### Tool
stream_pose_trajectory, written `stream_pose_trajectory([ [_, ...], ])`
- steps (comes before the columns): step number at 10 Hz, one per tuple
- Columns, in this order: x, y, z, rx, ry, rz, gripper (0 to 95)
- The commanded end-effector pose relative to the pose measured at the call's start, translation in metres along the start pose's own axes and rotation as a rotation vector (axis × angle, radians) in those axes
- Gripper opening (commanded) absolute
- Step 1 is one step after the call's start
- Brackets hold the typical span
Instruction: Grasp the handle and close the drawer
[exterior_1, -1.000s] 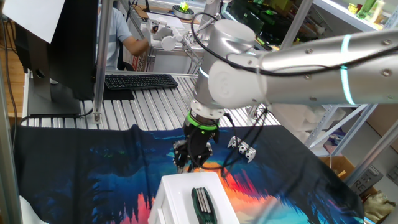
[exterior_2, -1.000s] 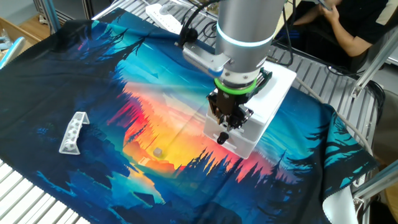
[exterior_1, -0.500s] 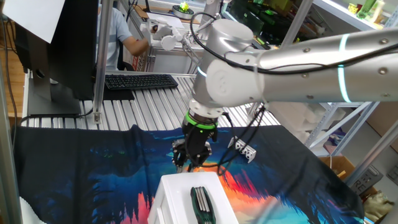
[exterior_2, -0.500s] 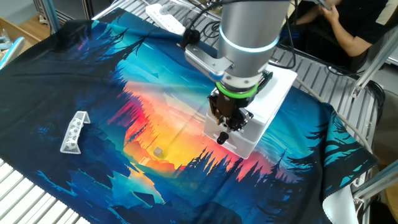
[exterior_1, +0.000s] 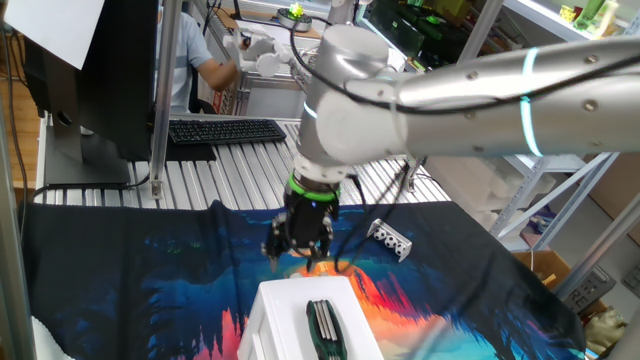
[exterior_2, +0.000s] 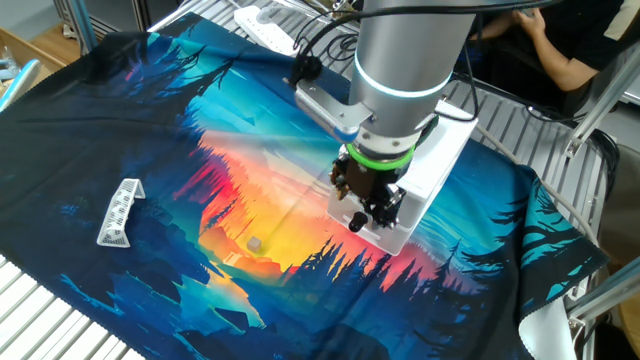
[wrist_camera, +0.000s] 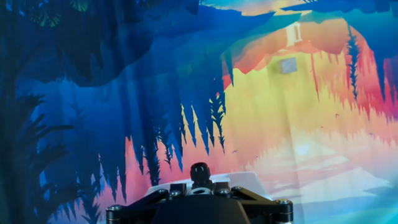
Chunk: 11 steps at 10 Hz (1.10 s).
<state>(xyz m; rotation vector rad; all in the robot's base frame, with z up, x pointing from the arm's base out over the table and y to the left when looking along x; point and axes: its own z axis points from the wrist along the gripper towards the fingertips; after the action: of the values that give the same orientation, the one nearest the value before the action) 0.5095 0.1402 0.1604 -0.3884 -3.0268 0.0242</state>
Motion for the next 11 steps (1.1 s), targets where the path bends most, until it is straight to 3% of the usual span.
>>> stream_pose_trajectory([
  [1, -0.045, 0.006, -0.024, 0.039, 0.027, 0.002, 57.0],
  [3, -0.075, -0.007, -0.038, 0.032, 0.032, -0.019, 19.0],
  [4, -0.081, -0.014, -0.041, 0.032, 0.032, -0.034, 0.0],
  [8, -0.080, -0.025, -0.048, 0.038, 0.032, -0.033, 0.0],
  [11, -0.077, -0.056, -0.050, 0.038, 0.044, -0.061, 0.0],
])
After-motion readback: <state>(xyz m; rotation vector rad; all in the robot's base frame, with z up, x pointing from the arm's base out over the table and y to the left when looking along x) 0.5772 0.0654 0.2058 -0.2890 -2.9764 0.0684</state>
